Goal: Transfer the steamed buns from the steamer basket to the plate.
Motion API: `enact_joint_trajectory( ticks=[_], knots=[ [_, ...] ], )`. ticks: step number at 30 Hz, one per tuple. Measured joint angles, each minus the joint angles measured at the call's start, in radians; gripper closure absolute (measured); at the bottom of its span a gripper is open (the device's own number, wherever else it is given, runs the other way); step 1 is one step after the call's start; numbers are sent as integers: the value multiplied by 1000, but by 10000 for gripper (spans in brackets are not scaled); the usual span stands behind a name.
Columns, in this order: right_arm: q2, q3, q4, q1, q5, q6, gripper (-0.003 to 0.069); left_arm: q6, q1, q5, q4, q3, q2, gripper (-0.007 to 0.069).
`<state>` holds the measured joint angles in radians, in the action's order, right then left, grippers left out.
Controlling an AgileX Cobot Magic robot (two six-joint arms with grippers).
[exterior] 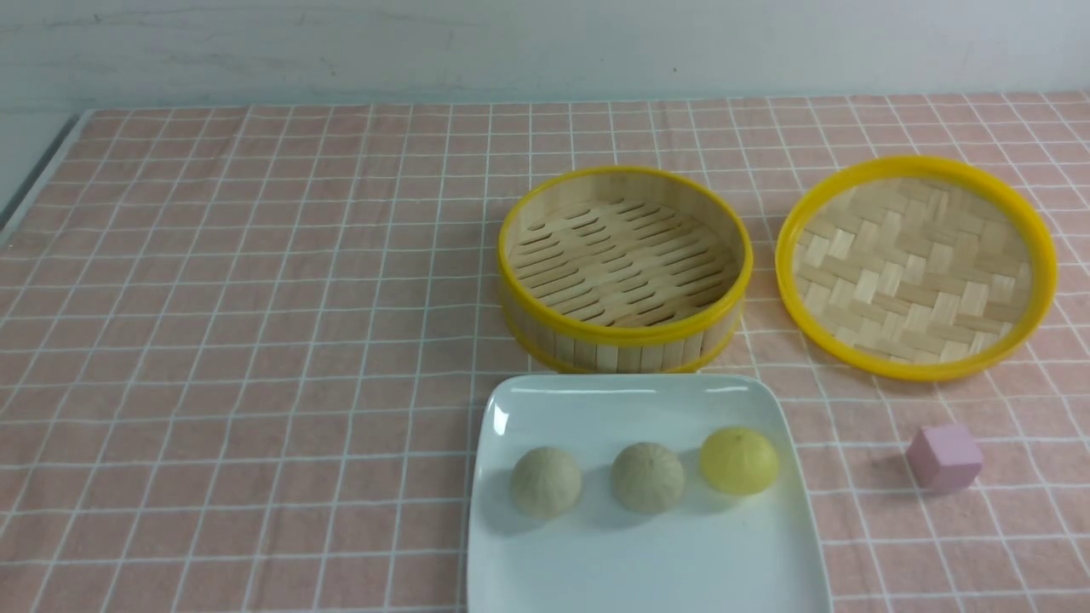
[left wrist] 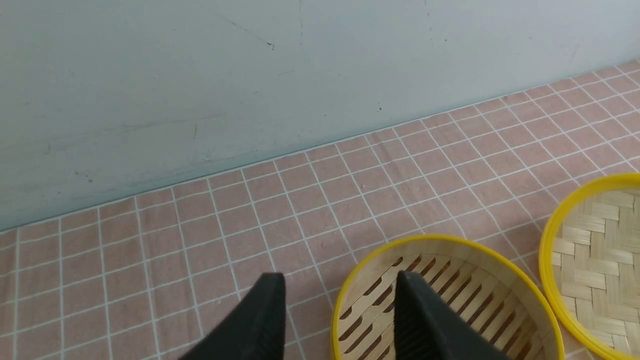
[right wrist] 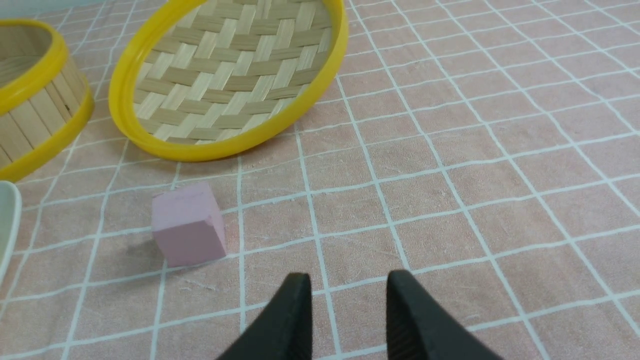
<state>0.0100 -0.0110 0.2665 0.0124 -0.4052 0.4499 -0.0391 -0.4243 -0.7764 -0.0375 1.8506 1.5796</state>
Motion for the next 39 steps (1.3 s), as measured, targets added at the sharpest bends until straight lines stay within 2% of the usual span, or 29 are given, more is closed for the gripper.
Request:
enact_joint_trajectory(
  ticks=[5,9,10,11,17,20,25,32,35,39],
  knots=[
    [0,0,0,0,0,0,420,0,0,-27,-51,0,0,298],
    [0,0,0,0,0,0,420,-6,0,-190,-113,0,0,298],
    [0,0,0,0,0,0,420,-6,0,-190,-116,0,0,298],
    [0,0,0,0,0,0,420,-27,0,-268,-144,0,0,298],
    [0,0,0,0,0,0,420,-138,0,-379,-256,-40,-16,298],
    [0,0,0,0,0,0,420,-153,1,-356,-278,-99,-54,298],
    [0,0,3,0,0,0,420,-169,1,-231,-305,-273,-179,298],
    [0,0,3,0,0,0,420,-287,7,-98,-394,-526,-345,298],
    [0,0,3,0,0,0,420,-304,42,-48,-390,-606,-392,298],
    [0,0,3,0,0,0,420,-312,166,87,-341,-806,-493,298]
  ],
)
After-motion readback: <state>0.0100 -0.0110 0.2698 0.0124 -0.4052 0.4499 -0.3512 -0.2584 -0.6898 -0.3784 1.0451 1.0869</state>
